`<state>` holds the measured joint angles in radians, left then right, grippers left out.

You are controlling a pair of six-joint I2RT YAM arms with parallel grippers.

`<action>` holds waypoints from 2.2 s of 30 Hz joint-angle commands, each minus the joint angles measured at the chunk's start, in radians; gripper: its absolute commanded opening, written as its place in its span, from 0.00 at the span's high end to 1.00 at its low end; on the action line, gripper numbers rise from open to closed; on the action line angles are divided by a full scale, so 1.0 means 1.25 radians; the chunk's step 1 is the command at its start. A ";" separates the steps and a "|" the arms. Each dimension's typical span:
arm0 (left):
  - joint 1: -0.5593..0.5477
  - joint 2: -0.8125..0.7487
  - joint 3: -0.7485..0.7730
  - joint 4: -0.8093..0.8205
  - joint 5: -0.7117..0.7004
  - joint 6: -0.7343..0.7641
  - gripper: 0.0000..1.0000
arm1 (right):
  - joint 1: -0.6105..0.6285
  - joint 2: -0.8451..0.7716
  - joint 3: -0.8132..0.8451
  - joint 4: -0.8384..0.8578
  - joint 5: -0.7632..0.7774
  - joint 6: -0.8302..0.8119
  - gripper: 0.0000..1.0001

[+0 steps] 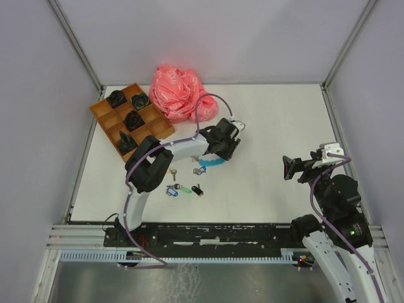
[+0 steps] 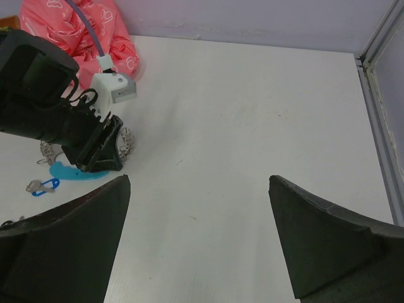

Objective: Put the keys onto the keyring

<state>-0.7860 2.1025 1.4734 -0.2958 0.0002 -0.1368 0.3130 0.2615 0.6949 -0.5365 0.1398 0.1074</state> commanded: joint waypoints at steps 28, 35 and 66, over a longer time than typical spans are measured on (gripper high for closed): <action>-0.192 -0.334 -0.276 0.083 -0.108 -0.213 0.22 | -0.001 0.012 0.009 0.027 -0.010 0.005 0.00; -0.115 -0.394 -0.354 0.067 -0.206 -0.413 0.19 | -0.001 0.007 0.008 0.027 -0.011 0.004 0.00; 0.118 -0.295 -0.399 0.186 0.019 -0.518 0.62 | -0.001 -0.011 -0.001 0.029 0.002 -0.002 0.00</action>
<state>-0.6445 1.7134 0.9447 -0.1192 0.0040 -0.7521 0.3130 0.2604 0.6949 -0.5381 0.1360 0.1074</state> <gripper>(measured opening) 0.382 0.998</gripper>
